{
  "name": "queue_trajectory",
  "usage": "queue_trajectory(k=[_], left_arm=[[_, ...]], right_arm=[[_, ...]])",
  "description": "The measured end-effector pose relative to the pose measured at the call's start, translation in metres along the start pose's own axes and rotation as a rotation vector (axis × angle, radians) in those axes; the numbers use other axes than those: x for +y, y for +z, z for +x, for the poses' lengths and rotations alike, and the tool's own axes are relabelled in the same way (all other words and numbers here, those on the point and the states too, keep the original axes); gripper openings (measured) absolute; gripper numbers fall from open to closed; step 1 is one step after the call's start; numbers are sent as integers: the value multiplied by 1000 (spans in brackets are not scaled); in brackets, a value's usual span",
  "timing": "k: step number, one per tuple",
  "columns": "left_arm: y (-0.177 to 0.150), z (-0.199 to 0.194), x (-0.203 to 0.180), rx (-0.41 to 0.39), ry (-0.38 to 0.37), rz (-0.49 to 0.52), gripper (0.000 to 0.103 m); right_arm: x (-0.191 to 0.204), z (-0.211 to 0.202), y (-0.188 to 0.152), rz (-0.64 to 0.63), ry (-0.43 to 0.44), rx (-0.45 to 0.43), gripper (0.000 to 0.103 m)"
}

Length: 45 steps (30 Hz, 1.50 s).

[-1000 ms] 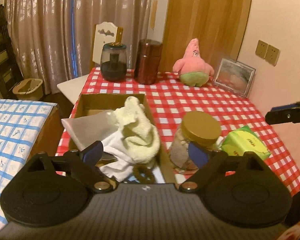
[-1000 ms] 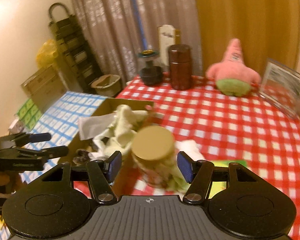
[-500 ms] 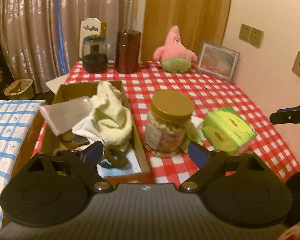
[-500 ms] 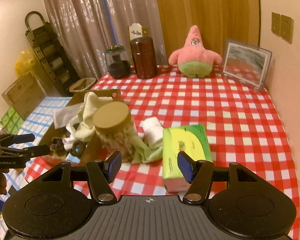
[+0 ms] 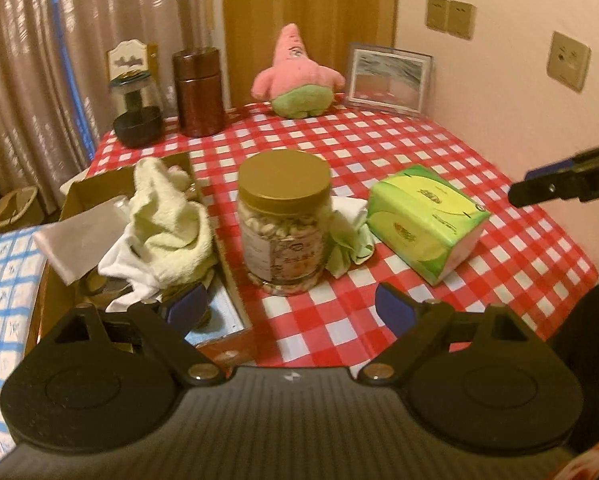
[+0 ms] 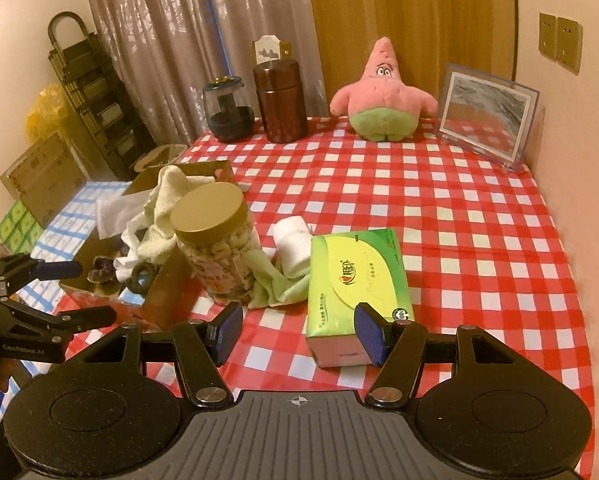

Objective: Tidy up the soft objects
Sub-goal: 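Move the right gripper to the white paper towel roll and grasp it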

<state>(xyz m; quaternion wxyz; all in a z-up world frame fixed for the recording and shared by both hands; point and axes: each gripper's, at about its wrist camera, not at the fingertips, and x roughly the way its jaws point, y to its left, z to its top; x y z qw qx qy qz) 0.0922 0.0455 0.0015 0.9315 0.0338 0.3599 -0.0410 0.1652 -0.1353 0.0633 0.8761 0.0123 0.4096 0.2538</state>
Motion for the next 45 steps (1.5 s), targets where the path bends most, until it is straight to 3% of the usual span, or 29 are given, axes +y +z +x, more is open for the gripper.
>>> queue_trajectory(k=[10, 19, 27, 34, 41, 45], left_arm=[[9, 21, -28, 6, -67, 154, 84], [47, 25, -2, 14, -140, 245, 84], [85, 51, 50, 32, -156, 164, 84], [118, 88, 97, 62, -184, 59, 84], [135, 126, 128, 76, -189, 0, 84], [134, 140, 137, 82, -194, -17, 84]], right_arm=[[-8, 13, 10, -52, 3, 29, 62], [-13, 48, 46, -172, 45, 92, 62], [-19, 102, 98, -220, 112, 201, 62], [-36, 163, 135, -153, 142, 307, 61], [-39, 231, 146, -147, 164, 452, 60], [-38, 265, 142, -158, 185, 525, 53]])
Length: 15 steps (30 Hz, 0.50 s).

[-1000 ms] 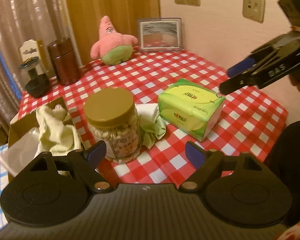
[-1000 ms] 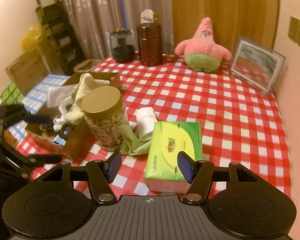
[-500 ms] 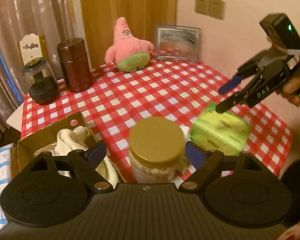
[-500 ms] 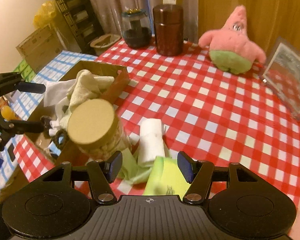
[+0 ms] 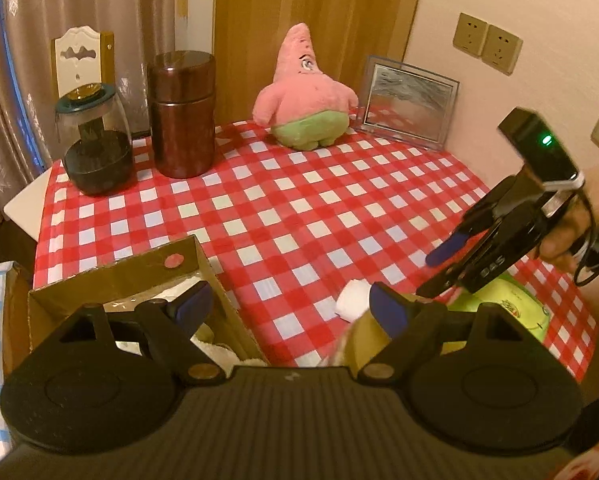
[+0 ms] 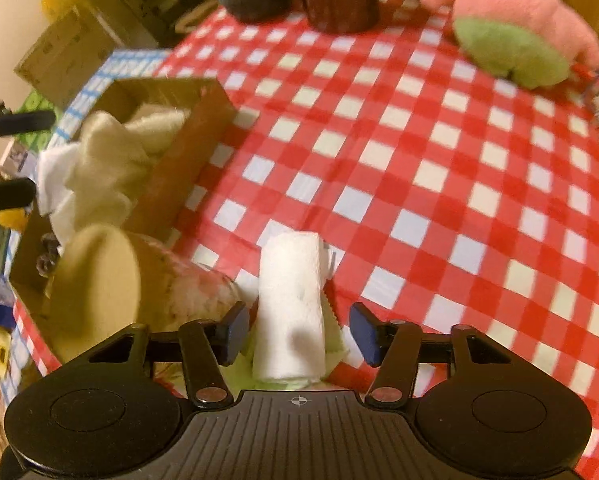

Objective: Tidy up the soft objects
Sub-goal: 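Move the right gripper to the white paper towel roll and grasp it, then lift the paper towel roll with the right gripper toward the tray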

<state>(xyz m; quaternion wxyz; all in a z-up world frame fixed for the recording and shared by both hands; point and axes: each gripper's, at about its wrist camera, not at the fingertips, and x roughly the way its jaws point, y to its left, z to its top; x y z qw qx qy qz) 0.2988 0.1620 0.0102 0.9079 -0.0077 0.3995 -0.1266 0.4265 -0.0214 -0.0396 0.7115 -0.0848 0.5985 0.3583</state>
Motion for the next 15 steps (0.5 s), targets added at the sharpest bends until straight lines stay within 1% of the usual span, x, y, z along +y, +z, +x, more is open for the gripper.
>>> queue_trajectory(k=[3, 7, 12, 13, 14, 15], left_arm=[[-2, 6, 7, 4, -5, -16, 84], [-5, 15, 15, 16, -2, -24, 84], [-9, 23, 19, 30, -10, -36, 84], [-10, 24, 19, 31, -11, -38, 84], [-10, 25, 19, 31, -11, -40, 84], [-11, 25, 19, 31, -12, -44, 84]], right_arm=[[-6, 19, 6, 0, 2, 37, 51], [-12, 40, 11, 2, 33, 79, 50], [-12, 56, 11, -8, 65, 119, 49], [-11, 59, 11, -13, 66, 122, 47], [-10, 61, 10, -16, 67, 123, 39], [-10, 61, 10, -18, 67, 122, 37]])
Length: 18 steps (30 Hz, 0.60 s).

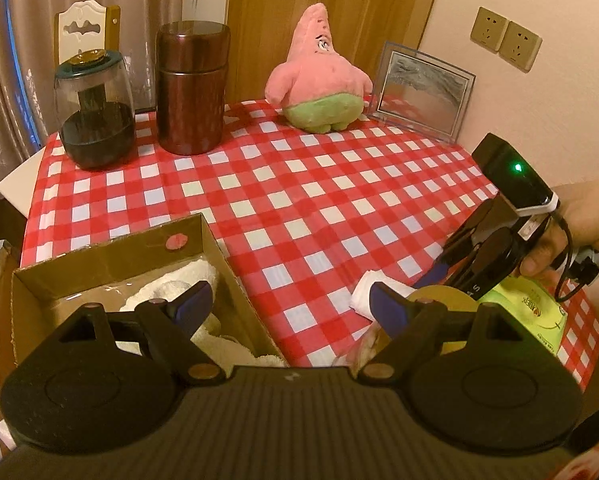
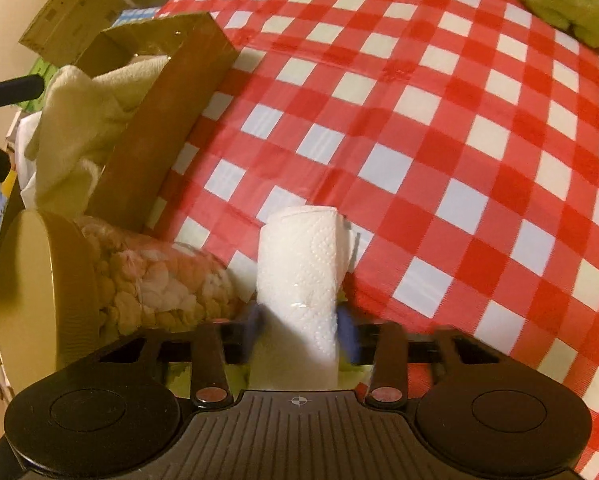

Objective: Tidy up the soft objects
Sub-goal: 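Lift the paper towel roll with the right gripper toward the tray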

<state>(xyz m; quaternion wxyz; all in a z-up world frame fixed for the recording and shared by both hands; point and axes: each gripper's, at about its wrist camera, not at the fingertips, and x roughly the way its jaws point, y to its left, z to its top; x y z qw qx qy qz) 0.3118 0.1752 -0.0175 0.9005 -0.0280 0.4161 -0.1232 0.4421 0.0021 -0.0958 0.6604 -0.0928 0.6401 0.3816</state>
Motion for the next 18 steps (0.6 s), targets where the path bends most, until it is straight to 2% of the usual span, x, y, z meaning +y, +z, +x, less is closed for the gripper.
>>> queue_trajectory(k=[3, 5, 11, 14, 18], left_arm=[[0, 0, 0, 1, 2, -9, 84], [-1, -3, -2, -1, 3, -9, 84], [-2, -27, -18, -39, -2, -14, 84], [-7, -46, -35, -65, -9, -8, 84], [-18, -68, -69, -89, -3, 63, 83]], right_arm=[[1, -4, -2, -2, -3, -19, 25], [1, -13, -3, 1, -24, -50, 23], [3, -64, -16, 70, -68, -201, 22], [13, -95, -34, 96, -101, -290, 22], [30, -133, -68, 137, -126, -407, 22]])
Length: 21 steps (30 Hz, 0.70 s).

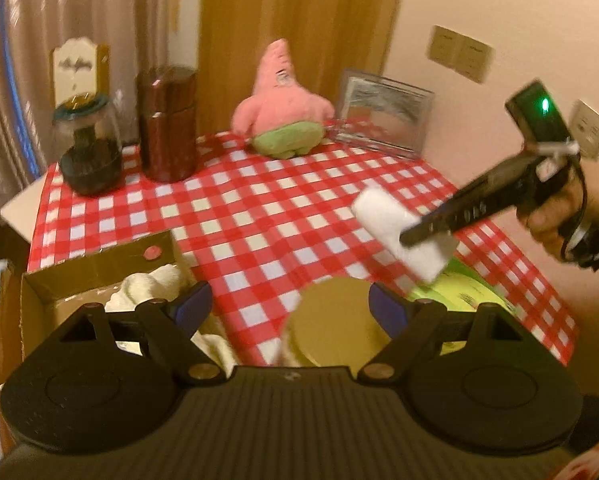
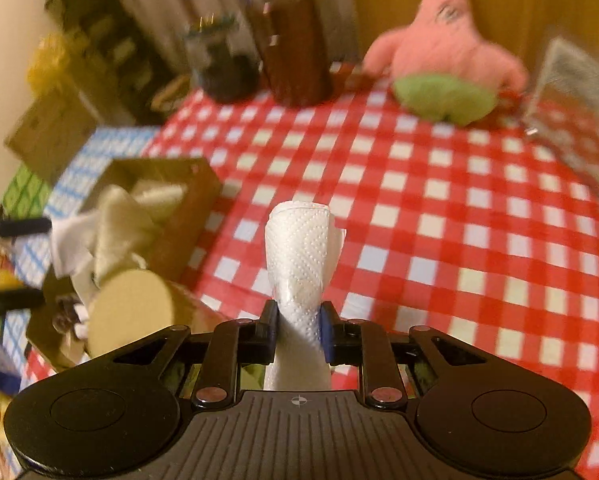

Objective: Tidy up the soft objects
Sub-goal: 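Lift the paper towel roll with the right gripper toward the tray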

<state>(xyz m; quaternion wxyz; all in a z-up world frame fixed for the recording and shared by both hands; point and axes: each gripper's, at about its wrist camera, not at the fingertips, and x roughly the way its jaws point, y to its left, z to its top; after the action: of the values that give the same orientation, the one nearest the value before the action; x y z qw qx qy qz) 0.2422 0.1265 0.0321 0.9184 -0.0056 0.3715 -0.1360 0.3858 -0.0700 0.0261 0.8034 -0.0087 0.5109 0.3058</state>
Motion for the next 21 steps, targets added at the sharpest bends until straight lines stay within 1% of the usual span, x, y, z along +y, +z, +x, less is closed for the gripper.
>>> queue_trajectory(k=[3, 4, 8, 13, 15, 19, 21], left_arm=[[-12, -14, -29, -7, -10, 55, 83], [-18, -17, -41, -4, -8, 90, 82], [-47, -15, -91, 24, 31, 292, 76], [-86, 11, -147, 69, 91, 577, 67], [-99, 26, -164, 78, 110, 673, 64], [-118, 61, -189, 109, 122, 823, 57], [-124, 78, -193, 131, 127, 862, 54]], right_arm=[[4, -36, -20, 38, -6, -71, 22], [7, -47, -28, 39, -13, -89, 22], [15, -80, -63, 64, -23, -141, 22], [19, -101, -101, 98, -24, -178, 22], [20, -106, -115, 109, -36, -192, 22], [17, -115, -137, 121, -57, -210, 22], [17, -117, -147, 115, -83, -224, 22]])
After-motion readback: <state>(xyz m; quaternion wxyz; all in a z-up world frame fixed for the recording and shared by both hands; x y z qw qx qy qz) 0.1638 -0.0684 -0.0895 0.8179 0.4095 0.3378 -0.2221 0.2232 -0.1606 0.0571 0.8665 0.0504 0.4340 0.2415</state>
